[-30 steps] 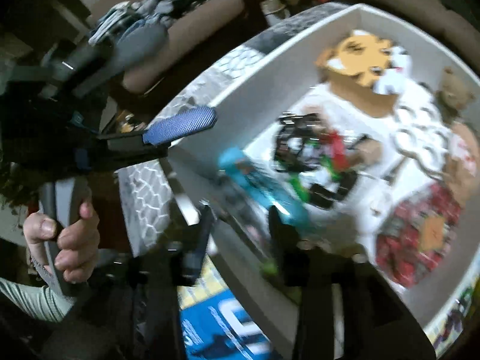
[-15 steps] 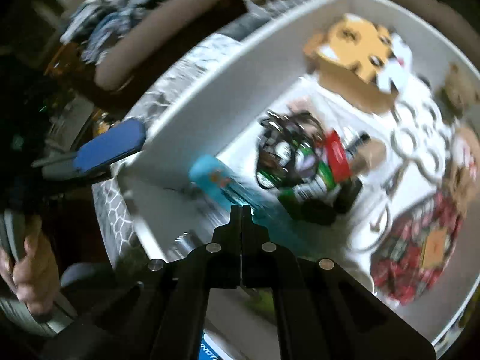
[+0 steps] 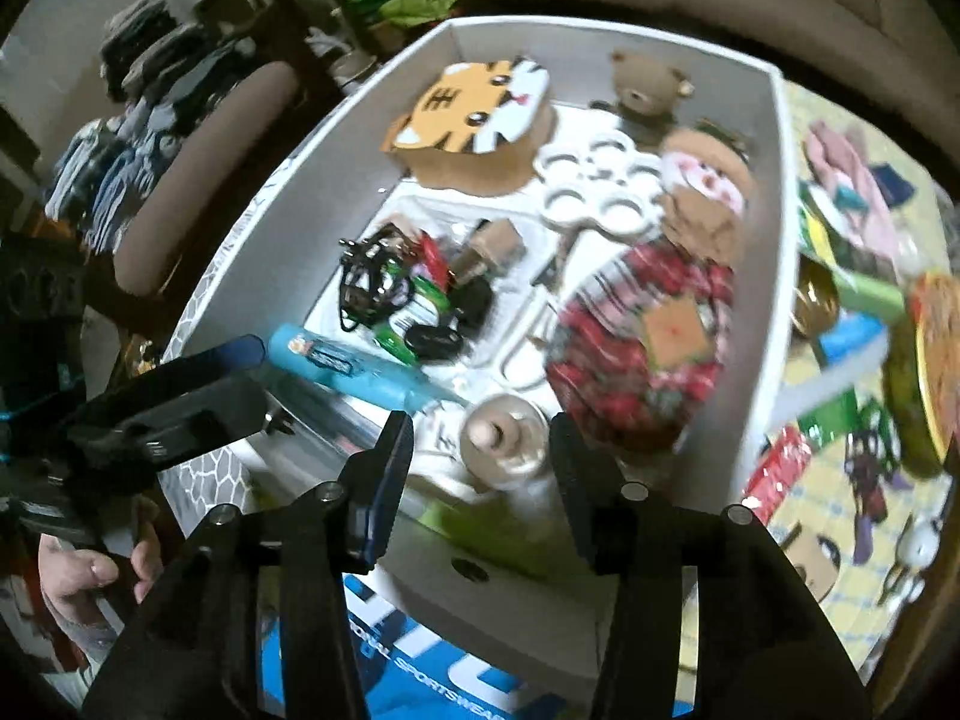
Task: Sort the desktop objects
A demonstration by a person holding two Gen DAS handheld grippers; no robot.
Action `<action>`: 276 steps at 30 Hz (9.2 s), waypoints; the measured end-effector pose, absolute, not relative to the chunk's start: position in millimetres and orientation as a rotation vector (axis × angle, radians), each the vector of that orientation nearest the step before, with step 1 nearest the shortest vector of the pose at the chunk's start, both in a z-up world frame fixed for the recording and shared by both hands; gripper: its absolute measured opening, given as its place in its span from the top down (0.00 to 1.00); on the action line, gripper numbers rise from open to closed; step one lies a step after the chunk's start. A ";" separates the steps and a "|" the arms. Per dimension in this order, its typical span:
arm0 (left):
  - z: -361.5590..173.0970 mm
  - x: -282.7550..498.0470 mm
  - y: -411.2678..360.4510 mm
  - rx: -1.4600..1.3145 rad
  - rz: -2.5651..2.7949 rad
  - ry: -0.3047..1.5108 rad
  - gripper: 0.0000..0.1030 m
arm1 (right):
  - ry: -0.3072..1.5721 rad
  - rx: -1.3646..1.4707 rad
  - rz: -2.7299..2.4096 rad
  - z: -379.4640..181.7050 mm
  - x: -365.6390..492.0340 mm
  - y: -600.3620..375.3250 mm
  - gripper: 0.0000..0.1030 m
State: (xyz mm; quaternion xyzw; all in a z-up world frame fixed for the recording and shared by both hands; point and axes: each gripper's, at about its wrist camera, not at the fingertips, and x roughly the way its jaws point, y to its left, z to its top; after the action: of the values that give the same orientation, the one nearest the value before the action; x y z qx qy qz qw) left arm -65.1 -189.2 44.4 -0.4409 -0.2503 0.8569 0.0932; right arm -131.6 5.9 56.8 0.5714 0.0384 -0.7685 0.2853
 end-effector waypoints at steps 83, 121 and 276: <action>48.1 -68.4 -8.4 -1.276 2.411 -0.332 0.00 | 0.023 1.666 -2.342 -46.6 -163.5 236.9 0.87; 63.1 -67.3 -16.3 -1.207 2.412 -0.335 0.00 | -0.285 1.551 -2.301 20.9 -178.7 243.2 0.60; 61.9 -98.2 -75.8 -1.587 2.427 -0.341 0.00 | -0.210 1.515 -2.366 105.3 -93.2 189.4 0.00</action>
State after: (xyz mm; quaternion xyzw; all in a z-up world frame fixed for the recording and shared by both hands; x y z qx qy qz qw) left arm -98.2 -75.8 61.9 -0.5401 -0.1161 0.8261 0.1109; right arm -93.2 189.4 105.3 0.5305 -0.0736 -0.8289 0.1614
